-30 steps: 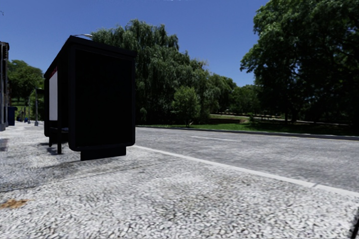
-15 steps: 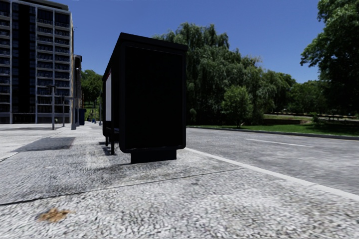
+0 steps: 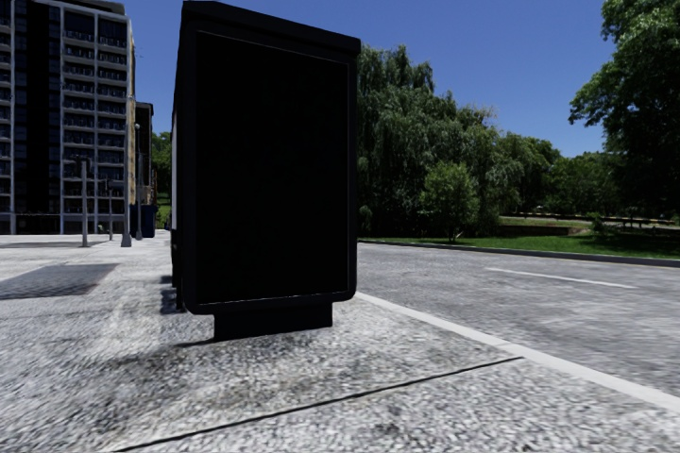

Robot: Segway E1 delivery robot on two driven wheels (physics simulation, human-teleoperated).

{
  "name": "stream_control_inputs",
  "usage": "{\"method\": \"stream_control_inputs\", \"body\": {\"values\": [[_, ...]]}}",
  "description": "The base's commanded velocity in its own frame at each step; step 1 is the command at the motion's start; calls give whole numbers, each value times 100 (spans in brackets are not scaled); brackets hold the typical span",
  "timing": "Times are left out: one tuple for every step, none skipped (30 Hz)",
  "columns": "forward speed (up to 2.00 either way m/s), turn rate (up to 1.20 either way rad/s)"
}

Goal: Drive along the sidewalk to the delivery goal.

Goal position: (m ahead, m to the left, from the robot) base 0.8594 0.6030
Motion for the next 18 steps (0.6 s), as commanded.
{"method": "stream_control_inputs", "body": {"values": [[200, 0], [200, 0], [200, 0], [200, 0], [200, 0], [200, 0], [200, 0], [200, 0], [200, 5], [200, 5], [200, 20], [199, 38], [198, 57], [192, 71], [189, 74], [186, 73], [176, 47], [176, 47]]}}
